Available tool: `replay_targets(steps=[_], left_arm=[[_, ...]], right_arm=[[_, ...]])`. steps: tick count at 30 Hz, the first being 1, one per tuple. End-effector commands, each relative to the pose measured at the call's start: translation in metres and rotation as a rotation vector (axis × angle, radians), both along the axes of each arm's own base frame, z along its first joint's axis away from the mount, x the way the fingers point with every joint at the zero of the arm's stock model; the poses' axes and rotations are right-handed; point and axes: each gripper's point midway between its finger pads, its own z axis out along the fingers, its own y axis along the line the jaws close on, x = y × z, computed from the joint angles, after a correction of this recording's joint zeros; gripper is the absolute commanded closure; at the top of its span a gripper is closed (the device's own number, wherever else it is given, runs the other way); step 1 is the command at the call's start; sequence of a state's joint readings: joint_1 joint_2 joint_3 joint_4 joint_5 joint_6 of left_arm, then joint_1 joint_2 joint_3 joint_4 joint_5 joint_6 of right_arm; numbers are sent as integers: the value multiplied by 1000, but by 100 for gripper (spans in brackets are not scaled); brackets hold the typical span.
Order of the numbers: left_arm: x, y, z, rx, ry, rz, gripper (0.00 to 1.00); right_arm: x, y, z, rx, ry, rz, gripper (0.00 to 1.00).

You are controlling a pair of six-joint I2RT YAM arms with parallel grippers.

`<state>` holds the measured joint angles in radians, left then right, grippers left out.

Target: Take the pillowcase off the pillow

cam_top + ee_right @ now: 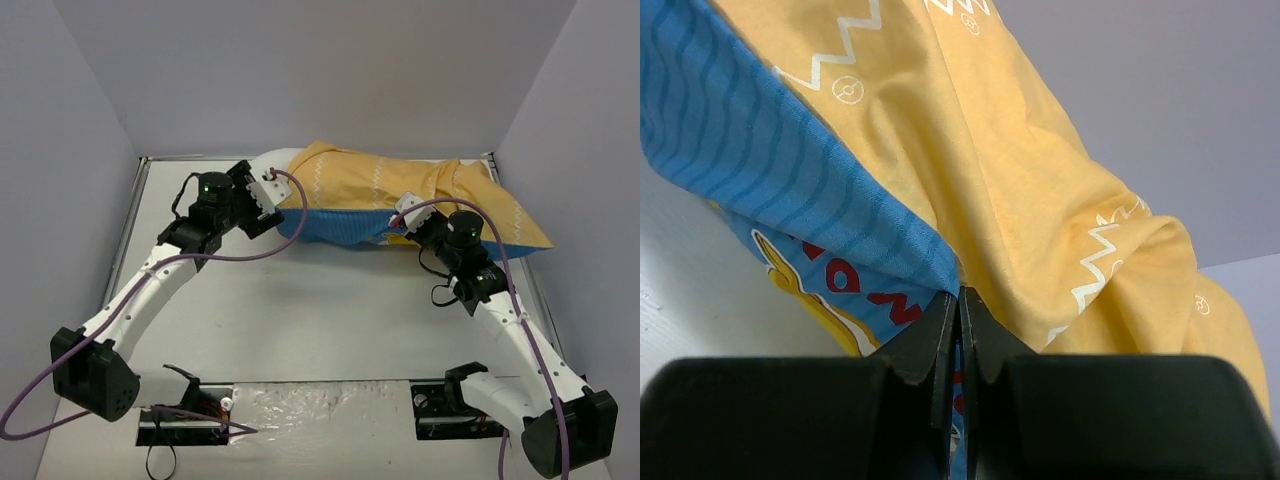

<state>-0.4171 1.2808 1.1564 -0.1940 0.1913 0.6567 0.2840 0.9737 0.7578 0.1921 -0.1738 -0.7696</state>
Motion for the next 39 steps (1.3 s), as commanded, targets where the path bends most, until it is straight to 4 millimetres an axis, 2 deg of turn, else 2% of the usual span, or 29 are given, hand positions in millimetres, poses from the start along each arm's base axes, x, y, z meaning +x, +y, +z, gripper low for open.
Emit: replay_targets(steps=[1, 2, 7, 9, 11, 13, 17, 18, 20, 24, 25, 26, 29, 30, 32, 33, 35, 36, 38, 39], left_arm=[[12, -6, 19, -10, -21, -127, 4], [15, -8, 18, -6, -17, -145, 4], [20, -26, -13, 19, 85, -253, 0], [18, -32, -23, 17, 118, -291, 5], [17, -39, -24, 2, 117, -319, 6], [18, -42, -26, -12, 116, -328, 12], [29, -40, -28, -12, 112, -283, 34], [32, -38, -32, -6, 113, -272, 50], [41, -31, -37, 4, 94, -213, 66], [47, -19, -41, 22, 61, -146, 87], [47, -16, -40, 20, 54, -139, 97], [47, -16, -39, 14, 50, -132, 98], [40, -13, -26, -15, 22, -119, 98], [35, -11, -12, -32, -8, -112, 98], [28, -5, 3, -70, -21, -61, 98], [17, 0, 25, -101, -59, -43, 98], [1, 6, 46, -189, -68, 6, 98], [-16, 11, 66, -235, -112, 9, 98], [-35, 15, 82, -323, -120, 33, 98], [-51, 19, 96, -359, -150, 30, 98]], right_arm=[[-2, -2, 59, 63, -123, 16, 100], [-5, 0, 61, 69, -119, 31, 100], [-13, -3, 69, 73, -113, 49, 100], [-15, -4, 70, 84, -106, 54, 100], [-14, -5, 74, 98, -105, 58, 100], [-16, -1, 74, 117, -94, 77, 100], [-18, 1, 76, 138, -84, 90, 100], [-19, 3, 77, 142, -82, 99, 100], [-21, 4, 80, 152, -83, 102, 100], [-23, 4, 82, 156, -79, 107, 100], [-24, 4, 83, 156, -82, 107, 100], [-24, 4, 83, 157, -80, 107, 100], [-25, 3, 84, 165, -80, 104, 100], [-25, 2, 85, 167, -83, 104, 100], [-26, 1, 88, 172, -88, 101, 100], [-25, 1, 89, 174, -91, 99, 100], [-24, -1, 94, 180, -98, 90, 100], [-24, -1, 96, 188, -100, 90, 100], [-22, -1, 101, 197, -102, 91, 100], [-22, 0, 104, 208, -102, 92, 100]])
